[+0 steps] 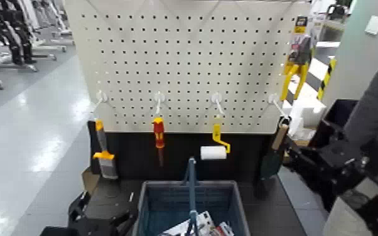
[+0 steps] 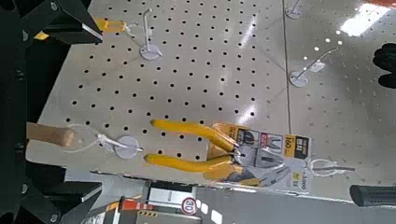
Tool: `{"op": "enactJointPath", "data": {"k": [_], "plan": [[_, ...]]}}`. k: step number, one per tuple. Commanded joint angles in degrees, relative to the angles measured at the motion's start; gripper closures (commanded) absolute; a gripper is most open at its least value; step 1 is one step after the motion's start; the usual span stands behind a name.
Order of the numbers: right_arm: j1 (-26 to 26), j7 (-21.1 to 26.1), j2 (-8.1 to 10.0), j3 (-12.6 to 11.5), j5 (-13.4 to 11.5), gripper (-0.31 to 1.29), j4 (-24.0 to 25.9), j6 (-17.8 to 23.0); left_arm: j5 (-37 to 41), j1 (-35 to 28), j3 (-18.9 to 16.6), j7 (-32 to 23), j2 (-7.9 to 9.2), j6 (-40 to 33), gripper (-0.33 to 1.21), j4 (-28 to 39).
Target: Put the yellow pliers into the crate.
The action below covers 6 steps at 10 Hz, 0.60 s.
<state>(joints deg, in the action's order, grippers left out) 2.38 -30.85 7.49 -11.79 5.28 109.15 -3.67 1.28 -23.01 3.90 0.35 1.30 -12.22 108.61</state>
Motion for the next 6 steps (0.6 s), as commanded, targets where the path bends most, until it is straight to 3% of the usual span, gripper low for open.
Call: {"op": "enactJointPath", "data": {"k": [1,3,6], "plan": [[-5.37,-3.08,2.7,-0.86,1.22,0.18,-2.1,-1.69,-0.05,0.25,0.05,0.26,-0.07,0.01,0.14,-0.06],[-9.76,-5.45,5.34,-0.78,3.42,0.18,-4.29,-2.22,-0.05,0.42,0.14,0.44,-0.16,0.01,0.13,-0.06],[-14.42,-7.39,7.8,-0.34,4.48,0.18,-6.49,-2.75,-0.05,0.86,0.32,0.97,-0.33,0.18,0.13,-0.15]]}}
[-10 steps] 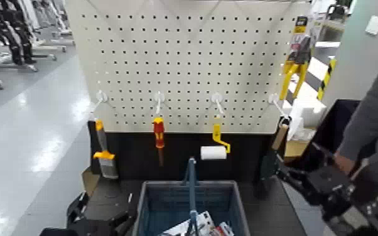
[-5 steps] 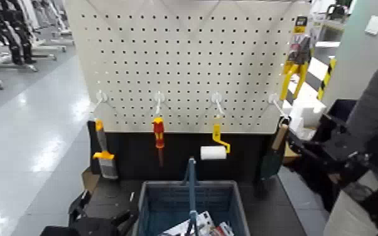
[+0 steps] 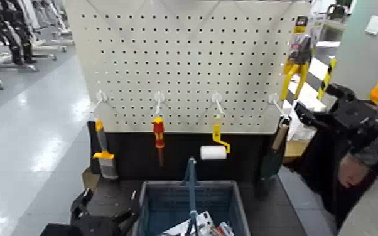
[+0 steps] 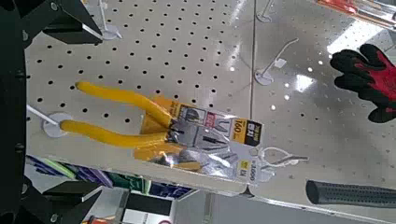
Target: Put the yellow pliers into the crate.
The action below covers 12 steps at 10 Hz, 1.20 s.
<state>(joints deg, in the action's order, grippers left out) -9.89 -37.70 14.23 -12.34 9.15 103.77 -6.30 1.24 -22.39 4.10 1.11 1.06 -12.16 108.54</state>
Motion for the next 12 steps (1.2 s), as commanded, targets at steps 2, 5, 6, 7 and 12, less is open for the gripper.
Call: {"op": "enactJointPath", "data": {"k": [2,5,6,7,12], "plan": [[-4.87,-2.21,2.56,0.47,1.48,0.18,-2.34,-0.82,-0.01,0.51,0.12,0.64,-0.27,0.12,0.13,-0.09],[-10.41,-5.99,5.2,1.61,3.68,0.19,-6.03,-1.79,-0.19,1.04,0.3,1.52,-0.62,0.12,0.13,-0.18],[-11.9,-6.34,5.9,2.05,3.59,0.19,-6.56,-2.05,-0.28,1.13,0.38,1.61,-0.71,0.12,0.13,-0.18],[-13.4,-7.3,6.51,2.67,3.94,0.2,-7.61,-2.49,-0.45,1.3,0.38,2.05,-0.71,0.12,0.13,-0.18],[-19.02,-11.0,8.18,6.71,6.4,0.2,-13.24,-3.64,-0.8,1.56,0.3,2.49,-1.15,-0.41,0.13,-0.44]]}}
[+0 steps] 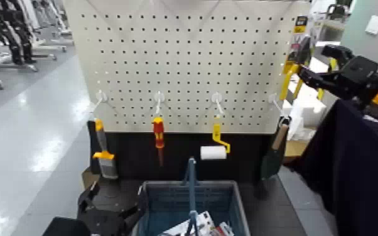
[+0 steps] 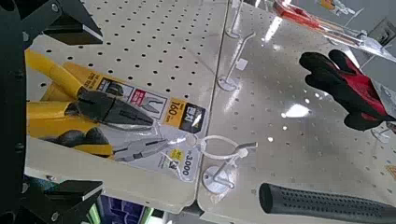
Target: Put the yellow pliers into the crate.
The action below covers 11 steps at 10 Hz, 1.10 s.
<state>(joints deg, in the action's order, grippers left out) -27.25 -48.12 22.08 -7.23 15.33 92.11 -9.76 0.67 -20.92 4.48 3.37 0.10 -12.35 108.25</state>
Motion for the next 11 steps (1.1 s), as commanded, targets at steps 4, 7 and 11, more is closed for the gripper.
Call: {"op": "enactJointPath", "data": {"k": [4,7,11], "plan": [[-4.21,-1.71,0.77,3.54,0.75,0.2,-4.22,-0.26,-0.32,0.35,-0.09,0.58,-0.18,-0.57,0.13,-0.32],[-5.0,-1.62,1.04,3.81,0.75,0.57,-4.22,-0.44,-0.41,0.44,-0.09,0.85,-0.45,-0.66,0.13,-0.5],[-5.44,-1.1,1.39,3.89,-0.66,1.07,-3.52,-0.88,-0.41,0.44,0.0,1.02,-0.45,-0.66,0.13,-0.58]]}}
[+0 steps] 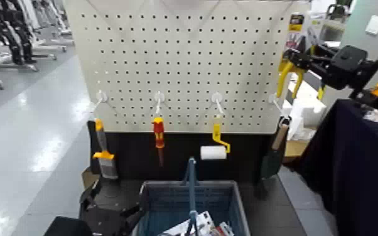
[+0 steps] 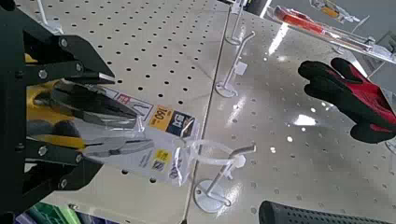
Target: Put the yellow pliers into the crate.
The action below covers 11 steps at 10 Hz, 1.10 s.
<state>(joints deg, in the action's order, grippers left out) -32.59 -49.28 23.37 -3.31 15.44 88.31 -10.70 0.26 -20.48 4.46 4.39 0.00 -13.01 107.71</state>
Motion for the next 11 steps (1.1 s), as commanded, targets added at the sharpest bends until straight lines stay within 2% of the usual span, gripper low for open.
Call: {"op": "enactJointPath", "data": {"k": [1,7,11], "plan": [[-0.28,0.14,0.19,-0.03,-0.85,1.07,0.29,0.15,0.0,0.0,0.11,0.01,-0.44,0.09,0.13,-0.04],[-0.8,-0.03,0.45,-0.03,-0.85,1.07,0.55,-0.2,0.0,0.0,0.11,0.01,-0.53,0.09,0.13,-0.13],[-2.39,-0.38,1.5,-1.79,-2.96,1.07,6.09,-2.93,0.18,-0.09,0.02,0.01,-0.62,0.09,0.14,-0.13]]}}
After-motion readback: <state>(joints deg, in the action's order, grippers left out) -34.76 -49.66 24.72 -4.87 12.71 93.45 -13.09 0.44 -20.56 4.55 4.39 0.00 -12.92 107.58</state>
